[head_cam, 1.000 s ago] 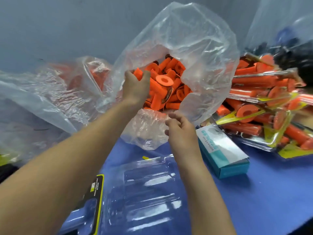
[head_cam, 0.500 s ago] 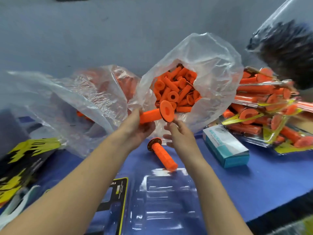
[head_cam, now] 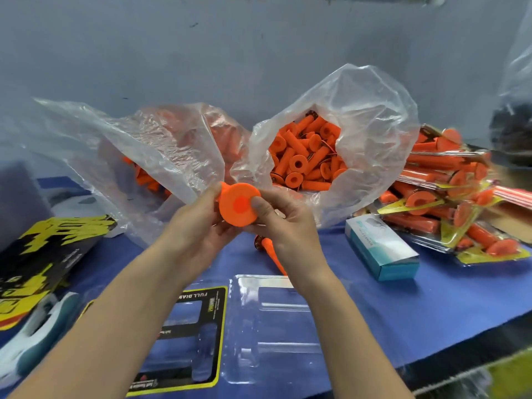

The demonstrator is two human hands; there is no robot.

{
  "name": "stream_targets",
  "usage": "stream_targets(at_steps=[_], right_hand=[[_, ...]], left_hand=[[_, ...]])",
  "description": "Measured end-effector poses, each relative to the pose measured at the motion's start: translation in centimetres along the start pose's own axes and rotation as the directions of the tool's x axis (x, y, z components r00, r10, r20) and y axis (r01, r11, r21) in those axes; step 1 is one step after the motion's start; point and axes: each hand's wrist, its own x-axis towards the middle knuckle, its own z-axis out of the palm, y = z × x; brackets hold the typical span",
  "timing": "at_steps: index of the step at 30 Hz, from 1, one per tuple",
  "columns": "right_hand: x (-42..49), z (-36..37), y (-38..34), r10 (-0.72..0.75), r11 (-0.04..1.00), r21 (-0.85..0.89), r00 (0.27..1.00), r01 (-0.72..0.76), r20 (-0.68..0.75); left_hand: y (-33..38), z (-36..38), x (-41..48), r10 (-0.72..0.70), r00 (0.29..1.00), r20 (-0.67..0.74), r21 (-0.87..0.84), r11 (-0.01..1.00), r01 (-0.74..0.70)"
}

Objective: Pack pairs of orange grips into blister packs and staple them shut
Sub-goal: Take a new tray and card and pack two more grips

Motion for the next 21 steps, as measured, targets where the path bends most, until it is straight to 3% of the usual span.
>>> stream_targets(at_steps=[5, 9, 17, 21], right_hand=[[-2.0, 2.5, 0.2, -0.028, 0.999, 0.018, 0.999, 0.029, -0.037], [-3.2, 4.2, 0.5, -0.005, 1.0, 0.027, 1.0, 0.005, -0.013], [-4.3, 5.8, 0.8, 0.107, 0.989, 0.085, 0.986, -0.118, 0.126], [-4.8, 6.6, 1.3, 0.017, 1.0, 0.005, 0.99, -0.018, 0.141]], left_hand=[[-1.6, -3.0, -4.0, 0.228, 0.973, -0.034, 0.157, 0.963, -0.22], [-1.2, -5.9, -5.7, 0.403, 0.914, 0.048, 0.391, 0.835, -0.388], [-0.2, -8.8, -6.5, 0.387, 0.922, 0.027, 0.428, 0.829, -0.36], [0.0, -9.5, -6.7, 0.344, 0.939, 0.013, 0.406, 0.856, -0.319]])
